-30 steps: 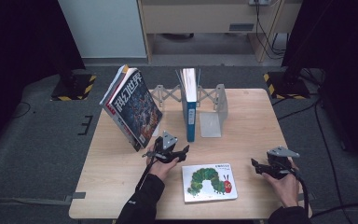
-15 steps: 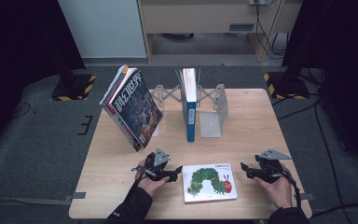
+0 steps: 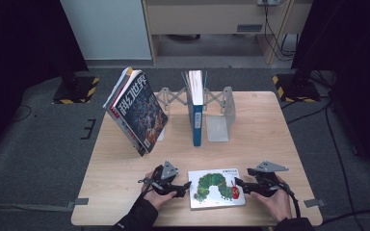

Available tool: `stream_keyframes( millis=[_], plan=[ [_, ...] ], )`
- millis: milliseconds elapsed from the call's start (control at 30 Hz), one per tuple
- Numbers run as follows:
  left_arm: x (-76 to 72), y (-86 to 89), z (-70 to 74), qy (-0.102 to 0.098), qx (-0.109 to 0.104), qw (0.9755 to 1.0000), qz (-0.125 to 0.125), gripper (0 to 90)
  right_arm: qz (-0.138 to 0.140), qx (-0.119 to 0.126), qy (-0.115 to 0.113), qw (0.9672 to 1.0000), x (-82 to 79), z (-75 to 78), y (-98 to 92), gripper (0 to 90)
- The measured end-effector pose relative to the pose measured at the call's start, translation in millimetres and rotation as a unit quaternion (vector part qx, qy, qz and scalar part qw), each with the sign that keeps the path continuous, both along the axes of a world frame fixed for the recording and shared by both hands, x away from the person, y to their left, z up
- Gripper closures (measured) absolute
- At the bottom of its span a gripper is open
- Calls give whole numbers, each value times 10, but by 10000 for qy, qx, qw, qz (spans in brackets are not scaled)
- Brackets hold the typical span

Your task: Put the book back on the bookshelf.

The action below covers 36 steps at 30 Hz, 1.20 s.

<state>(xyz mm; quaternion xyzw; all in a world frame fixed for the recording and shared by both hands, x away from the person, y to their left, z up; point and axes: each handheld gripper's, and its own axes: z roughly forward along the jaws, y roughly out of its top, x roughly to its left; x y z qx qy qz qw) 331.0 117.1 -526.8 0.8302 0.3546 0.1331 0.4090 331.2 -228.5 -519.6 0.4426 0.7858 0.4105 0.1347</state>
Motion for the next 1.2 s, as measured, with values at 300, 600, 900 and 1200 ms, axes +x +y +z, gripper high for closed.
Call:
stream_keyframes(
  millis=[300, 600, 900, 1200],
  plan=[
    [-51, -90, -44, 46, -178, 9998, -104, 200, 154, 185, 356, 9991, -56, -90, 147, 339],
    [-72, -117, -65, 96, -214, 9997, -48, 158, 140, 239, 381, 9989, -50, -129, 155, 336],
    [-24, -119, -84, 484, -304, 9983, 136, 98, 86, 397, 377, 9985, -46, -148, 140, 332],
    [-27, -146, -86, 507, -267, 9983, 104, 58, 11, 510, 334, 9981, -43, -164, 140, 325]
  ],
)
